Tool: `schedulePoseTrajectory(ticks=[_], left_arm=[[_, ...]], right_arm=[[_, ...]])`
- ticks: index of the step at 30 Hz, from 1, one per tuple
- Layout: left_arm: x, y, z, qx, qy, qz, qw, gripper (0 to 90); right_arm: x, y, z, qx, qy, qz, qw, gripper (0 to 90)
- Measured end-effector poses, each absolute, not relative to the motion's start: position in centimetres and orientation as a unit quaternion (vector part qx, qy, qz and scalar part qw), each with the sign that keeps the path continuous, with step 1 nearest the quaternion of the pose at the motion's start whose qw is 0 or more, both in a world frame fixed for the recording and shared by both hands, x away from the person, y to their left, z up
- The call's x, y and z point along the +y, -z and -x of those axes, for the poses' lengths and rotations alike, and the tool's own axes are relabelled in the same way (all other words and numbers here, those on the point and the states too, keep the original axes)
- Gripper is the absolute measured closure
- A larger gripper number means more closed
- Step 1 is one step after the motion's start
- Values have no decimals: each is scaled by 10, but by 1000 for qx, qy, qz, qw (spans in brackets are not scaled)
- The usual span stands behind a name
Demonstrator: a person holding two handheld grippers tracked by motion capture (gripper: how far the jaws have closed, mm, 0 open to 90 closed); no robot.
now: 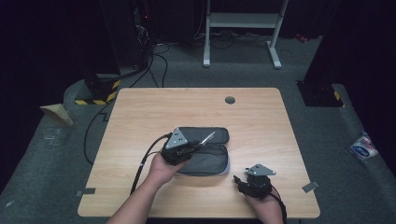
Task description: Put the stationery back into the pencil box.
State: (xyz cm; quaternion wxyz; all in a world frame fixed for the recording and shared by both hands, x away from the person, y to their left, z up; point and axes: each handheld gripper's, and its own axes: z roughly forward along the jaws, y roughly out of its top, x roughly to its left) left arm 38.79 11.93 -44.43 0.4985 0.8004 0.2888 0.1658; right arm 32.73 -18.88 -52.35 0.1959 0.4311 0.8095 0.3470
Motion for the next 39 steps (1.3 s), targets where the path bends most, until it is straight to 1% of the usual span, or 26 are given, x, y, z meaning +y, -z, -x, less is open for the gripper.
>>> schedulePoseTrajectory(ticks=[12, 21, 23, 27, 29, 39], left_arm=[[114, 444, -392, 278, -158, -811, 490, 791], [110, 451, -396, 274, -156, -833, 456, 791], [107, 454, -396, 272, -147, -836, 453, 791], [99, 454, -397, 253, -148, -855, 428, 791], [96, 453, -396, 249, -144, -857, 427, 791], [84, 455, -390, 207, -155, -887, 382, 791]], right_arm=[[-189, 523, -327, 809, -347, -432, 196, 400], [-189, 523, -326, 809, -347, -434, 195, 400], [-189, 523, -326, 809, -347, -434, 194, 399], [-189, 523, -326, 808, -347, -434, 193, 400], [-189, 523, -326, 809, -347, -434, 193, 399], [-189, 523, -326, 811, -348, -428, 195, 399]])
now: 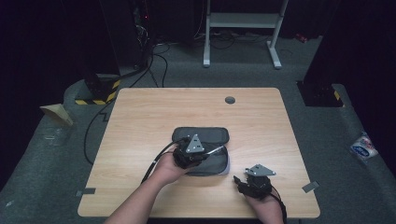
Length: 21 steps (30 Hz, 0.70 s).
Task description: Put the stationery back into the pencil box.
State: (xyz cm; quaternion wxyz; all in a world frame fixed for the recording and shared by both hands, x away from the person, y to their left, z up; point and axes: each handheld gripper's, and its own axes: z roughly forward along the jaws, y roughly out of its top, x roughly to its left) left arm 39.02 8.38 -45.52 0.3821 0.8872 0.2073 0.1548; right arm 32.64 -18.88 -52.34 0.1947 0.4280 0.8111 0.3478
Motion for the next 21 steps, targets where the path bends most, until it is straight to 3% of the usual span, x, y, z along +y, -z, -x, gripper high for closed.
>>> schedulePoseTrajectory(ticks=[11, 14, 21], left_arm=[[84, 465, -397, 224, -134, -896, 358, 786], [86, 467, -400, 237, -131, -891, 364, 709], [89, 466, -401, 259, -133, -878, 381, 632]], right_arm=[[-189, 523, -326, 811, -348, -428, 195, 400], [-189, 523, -326, 811, -348, -428, 195, 400], [-189, 524, -327, 811, -348, -427, 195, 400]])
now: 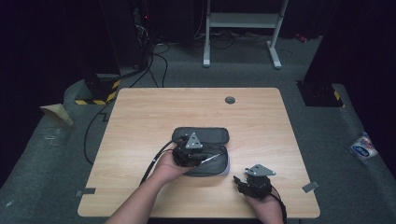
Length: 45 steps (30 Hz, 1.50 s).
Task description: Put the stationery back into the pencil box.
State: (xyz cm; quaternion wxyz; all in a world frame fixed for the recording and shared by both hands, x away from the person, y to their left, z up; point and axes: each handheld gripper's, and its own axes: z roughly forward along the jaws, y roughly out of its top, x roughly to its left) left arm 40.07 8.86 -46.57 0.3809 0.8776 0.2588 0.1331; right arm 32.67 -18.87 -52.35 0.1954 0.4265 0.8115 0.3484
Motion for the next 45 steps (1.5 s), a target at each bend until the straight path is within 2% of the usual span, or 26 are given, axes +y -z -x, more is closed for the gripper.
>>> schedulePoseTrajectory(ticks=[7, 21, 25, 35, 45], left_arm=[[92, 463, -402, 291, -120, -855, 412, 526], [110, 451, -401, 346, -148, -808, 454, 271], [116, 449, -402, 361, -149, -808, 442, 147], [147, 447, -404, 404, -175, -785, 435, 76], [211, 453, -392, 462, -198, -759, 415, 70]], right_arm=[[-189, 524, -327, 812, -348, -426, 195, 400], [-189, 523, -327, 811, -349, -428, 194, 400], [-189, 524, -327, 812, -349, -426, 195, 400], [-189, 524, -327, 812, -349, -426, 195, 400], [-189, 524, -327, 813, -348, -425, 195, 399]])
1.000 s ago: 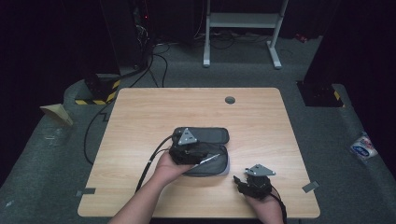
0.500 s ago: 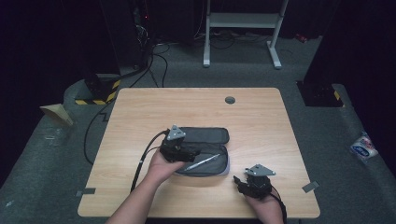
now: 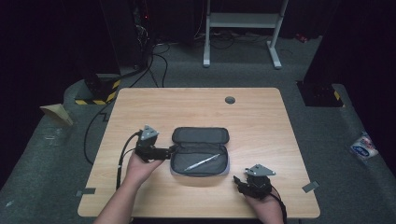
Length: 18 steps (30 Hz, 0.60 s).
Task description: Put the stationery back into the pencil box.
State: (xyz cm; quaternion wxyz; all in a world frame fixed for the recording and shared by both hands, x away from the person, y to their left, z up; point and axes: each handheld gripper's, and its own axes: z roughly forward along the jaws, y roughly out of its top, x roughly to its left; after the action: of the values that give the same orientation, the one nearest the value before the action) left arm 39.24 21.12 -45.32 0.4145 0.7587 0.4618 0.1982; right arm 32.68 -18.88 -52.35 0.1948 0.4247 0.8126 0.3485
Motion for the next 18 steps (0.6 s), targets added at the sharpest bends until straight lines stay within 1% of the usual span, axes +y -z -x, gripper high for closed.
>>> schedulePoseTrajectory(ticks=[6, 11, 14, 16, 18], left_arm=[[250, 465, -377, 498, -203, -746, 393, 83], [274, 481, -358, 515, -201, -749, 366, 84], [280, 494, -347, 524, -205, -751, 345, 85], [281, 507, -342, 523, -195, -759, 336, 106], [279, 520, -337, 520, -191, -767, 324, 107]], right_arm=[[-189, 523, -327, 813, -348, -425, 195, 399], [-189, 524, -327, 813, -348, -425, 195, 399], [-189, 524, -327, 813, -349, -425, 195, 399], [-189, 524, -327, 813, -349, -425, 195, 399], [-189, 524, -327, 813, -348, -425, 195, 399]])
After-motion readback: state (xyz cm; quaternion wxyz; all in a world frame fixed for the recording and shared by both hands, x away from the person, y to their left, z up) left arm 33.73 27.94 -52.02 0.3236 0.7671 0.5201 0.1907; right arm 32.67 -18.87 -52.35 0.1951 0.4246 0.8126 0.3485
